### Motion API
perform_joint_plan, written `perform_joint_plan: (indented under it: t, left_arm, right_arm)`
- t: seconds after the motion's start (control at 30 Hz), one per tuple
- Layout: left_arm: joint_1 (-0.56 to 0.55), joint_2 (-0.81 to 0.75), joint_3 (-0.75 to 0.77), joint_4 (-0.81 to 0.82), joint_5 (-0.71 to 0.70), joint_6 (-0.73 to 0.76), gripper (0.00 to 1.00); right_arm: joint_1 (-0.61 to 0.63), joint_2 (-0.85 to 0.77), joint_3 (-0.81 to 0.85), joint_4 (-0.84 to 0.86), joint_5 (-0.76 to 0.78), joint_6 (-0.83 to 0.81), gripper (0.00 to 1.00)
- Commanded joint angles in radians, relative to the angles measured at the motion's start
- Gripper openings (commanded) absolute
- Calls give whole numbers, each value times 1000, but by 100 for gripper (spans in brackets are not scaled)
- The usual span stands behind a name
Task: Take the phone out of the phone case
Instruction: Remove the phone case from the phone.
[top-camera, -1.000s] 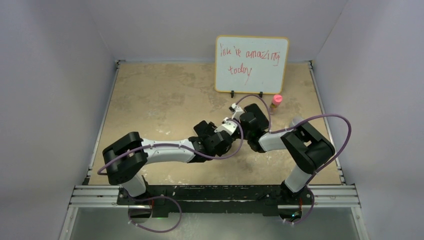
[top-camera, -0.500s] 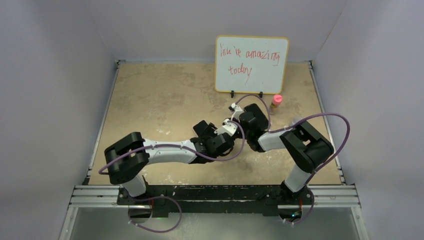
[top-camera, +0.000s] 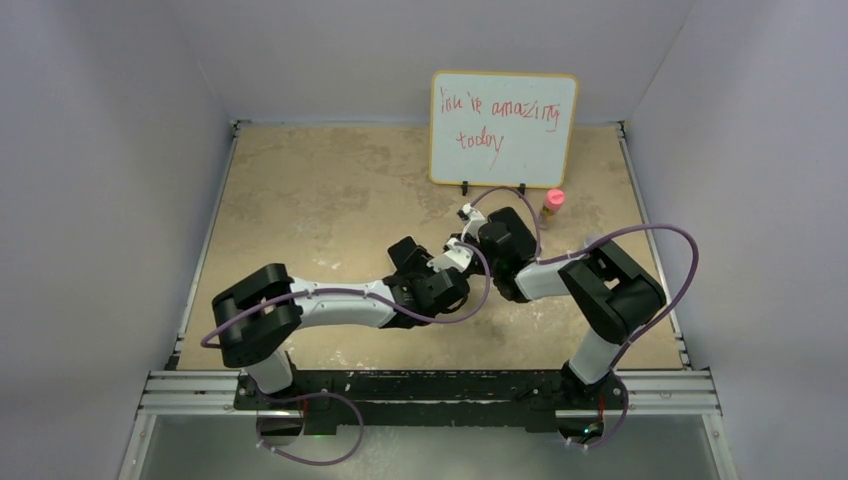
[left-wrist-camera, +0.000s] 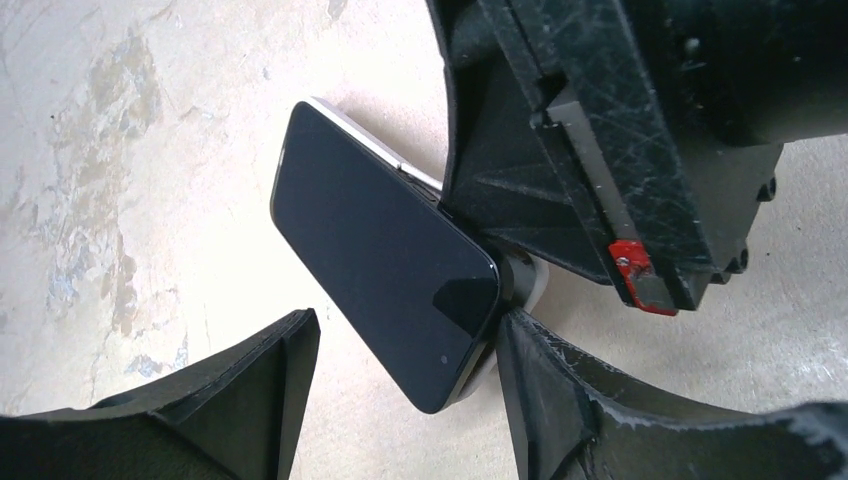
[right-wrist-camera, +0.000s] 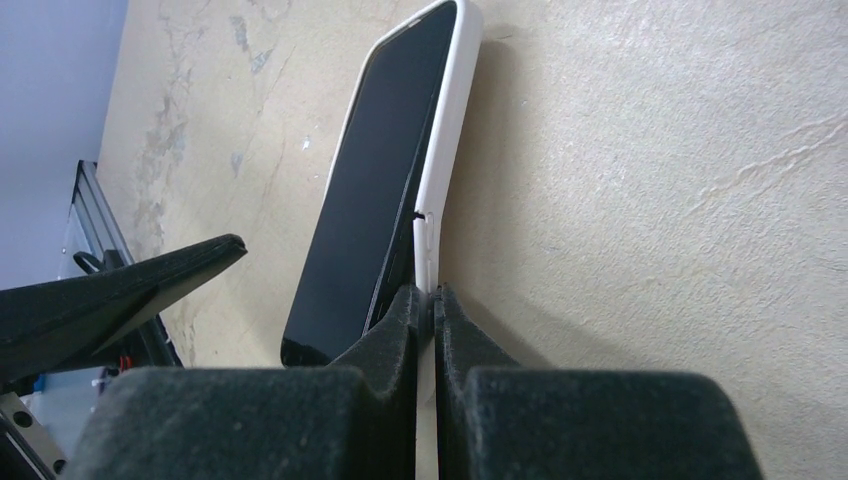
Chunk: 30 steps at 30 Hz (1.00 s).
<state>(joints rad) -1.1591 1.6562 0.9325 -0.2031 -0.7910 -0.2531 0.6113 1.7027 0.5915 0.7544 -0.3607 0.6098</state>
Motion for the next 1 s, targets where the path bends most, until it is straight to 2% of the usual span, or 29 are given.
perform_joint_plan:
  t: [0.0, 0.27, 0.43, 0.8, 0.97]
  left_arm:
    - [6, 44, 36, -23, -98, 11, 66]
    - [3, 104, 17, 63, -125, 51, 64]
    - [3, 139, 14, 76, -188, 50, 62]
    - [1, 63, -3, 36, -298, 114, 63]
    - [1, 45, -13, 59, -295, 172, 59]
  right_arm:
    - [-4, 1, 34, 62, -57, 19, 0]
    - [-4, 26, 38, 89, -92, 43, 0]
    - [-5, 28, 36, 105, -108, 55, 0]
    - [-22, 44, 29, 143, -147, 91, 0]
    - [-26, 53, 30, 153, -160, 99, 0]
